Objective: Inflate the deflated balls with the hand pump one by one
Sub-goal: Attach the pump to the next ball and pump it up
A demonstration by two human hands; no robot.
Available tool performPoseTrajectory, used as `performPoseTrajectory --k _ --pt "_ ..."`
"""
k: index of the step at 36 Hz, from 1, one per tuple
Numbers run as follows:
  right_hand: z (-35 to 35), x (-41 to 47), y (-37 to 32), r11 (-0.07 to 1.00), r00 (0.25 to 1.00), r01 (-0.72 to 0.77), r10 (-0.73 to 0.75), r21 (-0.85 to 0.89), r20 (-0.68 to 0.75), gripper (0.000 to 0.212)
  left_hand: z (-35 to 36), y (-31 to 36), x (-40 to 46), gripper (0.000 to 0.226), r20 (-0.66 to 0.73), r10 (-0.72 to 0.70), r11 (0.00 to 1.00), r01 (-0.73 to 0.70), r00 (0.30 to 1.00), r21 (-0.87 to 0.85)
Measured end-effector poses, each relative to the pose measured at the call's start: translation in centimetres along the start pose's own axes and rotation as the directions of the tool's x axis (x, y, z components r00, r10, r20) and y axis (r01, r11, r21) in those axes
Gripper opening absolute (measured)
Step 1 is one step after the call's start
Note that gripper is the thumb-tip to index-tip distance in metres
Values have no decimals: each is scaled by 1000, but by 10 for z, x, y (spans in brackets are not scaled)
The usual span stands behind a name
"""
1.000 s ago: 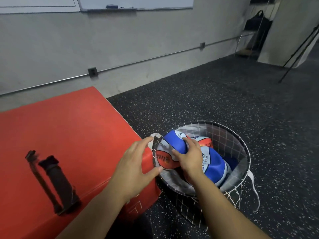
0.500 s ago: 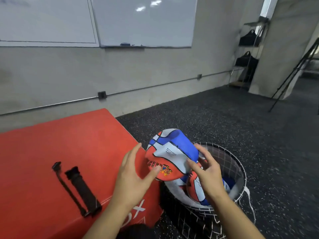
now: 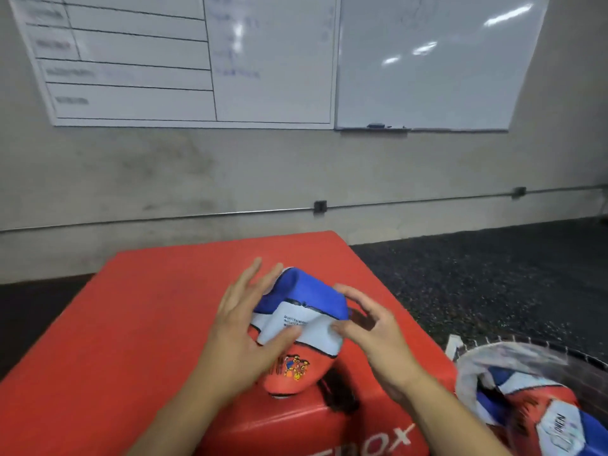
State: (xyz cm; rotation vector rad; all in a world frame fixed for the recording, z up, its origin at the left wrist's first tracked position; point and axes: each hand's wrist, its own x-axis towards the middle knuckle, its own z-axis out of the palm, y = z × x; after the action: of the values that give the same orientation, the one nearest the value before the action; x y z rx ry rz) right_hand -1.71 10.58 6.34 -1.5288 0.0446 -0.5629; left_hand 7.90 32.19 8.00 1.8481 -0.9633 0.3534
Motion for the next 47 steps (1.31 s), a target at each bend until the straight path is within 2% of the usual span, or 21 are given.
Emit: performPoseTrajectory --k 4,10,13,16,18,20,23,26,30,33,36,39,41,43,45,47 --pt "56 21 21 980 977 -171 155 102 148 54 -39 -47 -11 75 69 -53 996 48 996 79" --pt "103 45 72 947 924 -319 300 48 236 58 -45 -109 -33 62 -7 -185 981 185 983 50" --pt "111 52 95 927 894 -375 363 -4 264 51 -39 -130 -35 56 13 -244 966 242 970 88" --pt "106 67 102 920 863 -360 392 -157 317 41 -39 -145 -28 56 16 -299 950 296 954 102" --pt "99 82 104 909 851 -342 407 -240 331 43 -39 -150 -21 56 -3 -310 945 308 951 109" --pt "90 98 109 893 890 -264 371 -363 264 47 -39 -155 -16 51 -19 -312 941 311 950 130" --pt "76 119 126 734 981 -90 181 -673 67 50 -38 -162 -13 51 -79 -339 923 348 937 163" --pt "70 135 141 642 983 -138 181 -754 -26 56 -36 -167 -8 51 -133 -358 891 381 924 246" --pt "77 145 159 501 957 -131 288 -855 23 63 -33 -173 -5 49 -122 -380 877 399 917 268" --pt "83 150 168 432 965 -90 262 -898 29 52 -27 -174 -5 54 -95 -378 874 389 921 290" --pt "89 151 167 486 984 -82 180 -870 8 32 -19 -171 -5 58 -80 -351 885 358 933 296" --pt "95 149 164 662 996 -79 73 -746 -41 21 -14 -168 -4 53 -92 -334 890 346 938 298" --pt "100 147 157 797 999 -15 -17 -604 -47 21 -12 -168 -3 49 -105 -345 882 360 933 303" --pt "107 142 141 876 994 90 -111 -475 -15 27 -12 -168 -2 48 -116 -351 876 369 929 310" --pt "112 136 126 904 986 165 -156 -394 55 32 -11 -168 0 47 -133 -362 871 386 923 303" --pt "115 129 116 901 979 196 -158 -387 128 34 -11 -166 2 47 -146 -370 870 398 917 290"
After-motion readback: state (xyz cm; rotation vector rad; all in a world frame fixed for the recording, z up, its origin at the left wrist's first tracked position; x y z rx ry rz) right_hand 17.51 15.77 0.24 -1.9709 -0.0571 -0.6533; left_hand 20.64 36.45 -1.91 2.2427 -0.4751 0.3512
